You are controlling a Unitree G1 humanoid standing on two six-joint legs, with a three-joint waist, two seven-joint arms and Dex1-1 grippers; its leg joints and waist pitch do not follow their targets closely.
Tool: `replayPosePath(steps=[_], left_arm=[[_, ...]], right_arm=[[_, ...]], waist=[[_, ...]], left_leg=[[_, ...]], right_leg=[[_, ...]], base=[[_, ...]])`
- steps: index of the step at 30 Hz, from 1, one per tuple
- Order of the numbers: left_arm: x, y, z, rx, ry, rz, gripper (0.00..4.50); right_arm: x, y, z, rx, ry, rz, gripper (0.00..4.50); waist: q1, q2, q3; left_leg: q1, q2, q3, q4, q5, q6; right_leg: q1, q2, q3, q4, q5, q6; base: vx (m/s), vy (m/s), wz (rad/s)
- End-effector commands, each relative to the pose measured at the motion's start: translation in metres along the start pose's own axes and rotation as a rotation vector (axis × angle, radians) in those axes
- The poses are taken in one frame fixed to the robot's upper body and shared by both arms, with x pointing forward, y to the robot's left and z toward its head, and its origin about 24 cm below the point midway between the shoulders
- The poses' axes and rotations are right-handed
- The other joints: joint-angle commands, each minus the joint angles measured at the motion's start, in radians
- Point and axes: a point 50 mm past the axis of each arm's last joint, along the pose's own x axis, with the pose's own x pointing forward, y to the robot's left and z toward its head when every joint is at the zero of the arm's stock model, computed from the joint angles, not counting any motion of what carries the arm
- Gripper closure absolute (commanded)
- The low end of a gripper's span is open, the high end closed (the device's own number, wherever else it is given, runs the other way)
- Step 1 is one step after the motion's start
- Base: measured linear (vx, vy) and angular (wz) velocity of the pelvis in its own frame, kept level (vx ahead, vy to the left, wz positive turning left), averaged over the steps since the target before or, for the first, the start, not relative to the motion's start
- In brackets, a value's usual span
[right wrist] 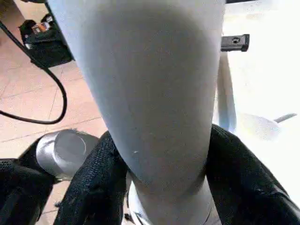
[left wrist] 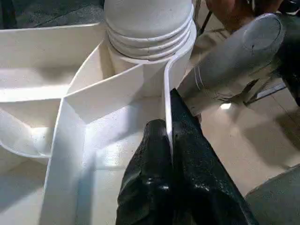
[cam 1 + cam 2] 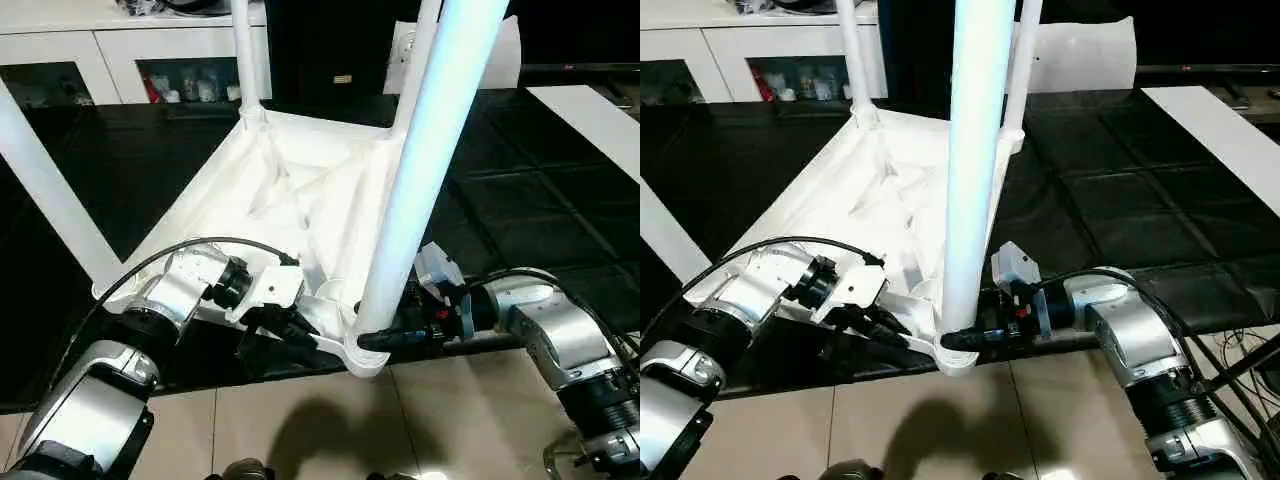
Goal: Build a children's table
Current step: Rotate leg to tighten
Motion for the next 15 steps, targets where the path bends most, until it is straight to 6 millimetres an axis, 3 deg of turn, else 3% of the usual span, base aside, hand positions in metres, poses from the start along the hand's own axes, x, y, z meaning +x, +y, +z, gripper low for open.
replayPosePath(steps=[1, 3, 6, 7, 9, 10, 12, 13, 15], left_arm=[[-0.003, 0.004, 0.007, 0.038, 0.025, -0.025, 4.50], [-0.003, 0.004, 0.007, 0.038, 0.025, -0.025, 4.50], [0.003, 0.013, 0.009, -0.021, -0.016, 0.095, 4.50], [0.007, 0.020, 0.011, -0.066, -0.034, 0.197, 4.50], [0.009, 0.024, 0.013, -0.094, -0.049, 0.248, 4.50], [0.012, 0.027, 0.015, -0.119, -0.077, 0.291, 4.50], [0.018, 0.035, 0.023, -0.167, -0.139, 0.374, 4.50], [0.018, 0.035, 0.023, -0.167, -0.139, 0.374, 4.50], [0.024, 0.041, 0.029, -0.206, -0.160, 0.458, 4.50]], right_arm=[[0.003, 0.003, 0.007, 0.021, -0.050, 0.050, 2.52], [0.003, 0.003, 0.007, 0.021, -0.050, 0.050, 2.52], [0.017, 0.002, 0.009, 0.049, -0.119, -0.085, 2.52], [0.029, -0.003, 0.007, 0.059, -0.140, -0.225, 2.52], [0.034, -0.006, 0.006, 0.073, -0.143, -0.294, 2.52], [0.040, -0.010, 0.006, 0.101, -0.153, -0.358, 2.52], [0.051, -0.018, 0.008, 0.153, -0.191, -0.467, 2.53], [0.051, -0.018, 0.008, 0.153, -0.191, -0.467, 2.53], [0.063, -0.029, 0.013, 0.215, -0.224, -0.605, 2.53]], waist=[[-0.006, -0.005, -0.075], [-0.005, -0.005, -0.075], [-0.007, -0.005, -0.070], [-0.013, 0.000, -0.067], [-0.019, -0.004, -0.064], [-0.036, -0.005, -0.055], [-0.056, -0.003, -0.055], [-0.073, -0.005, -0.056], [-0.081, -0.001, -0.058]], left_leg=[[0.012, 0.054, -0.009, -0.069, -0.158, 0.057], [0.013, 0.055, -0.009, -0.069, -0.163, 0.055], [0.014, 0.056, -0.011, -0.073, -0.172, 0.040], [0.015, 0.053, -0.012, -0.075, -0.197, 0.024], [0.018, 0.046, -0.012, -0.076, -0.224, 0.009], [0.021, 0.039, -0.015, -0.077, -0.267, -0.008], [0.021, 0.036, -0.022, -0.074, -0.305, -0.022], [0.021, 0.032, -0.023, -0.072, -0.315, -0.014], [0.021, 0.032, -0.022, -0.071, -0.312, 0.000]], right_leg=[[0.062, -0.076, 0.071, -0.061, -0.264, -0.167], [0.062, -0.077, 0.071, -0.061, -0.268, -0.167], [0.061, -0.077, 0.071, -0.066, -0.303, -0.153], [0.060, -0.078, 0.070, -0.071, -0.343, -0.139], [0.058, -0.078, 0.065, -0.081, -0.408, -0.117], [0.057, -0.076, 0.056, -0.098, -0.529, -0.074], [0.058, -0.078, 0.043, -0.111, -0.597, -0.040], [0.058, -0.076, 0.040, -0.118, -0.602, -0.027], [0.058, -0.075, 0.043, -0.119, -0.577, -0.032]], base=[[0.000, 0.000, 0.00], [0.000, 0.000, 0.00], [0.000, 0.000, 0.00], [0.000, 0.000, 0.00], [0.000, 0.000, 0.00], [0.000, 0.000, 0.00], [0.000, 0.000, 0.00], [0.000, 0.000, 0.00], [0.000, 0.000, 0.00]])
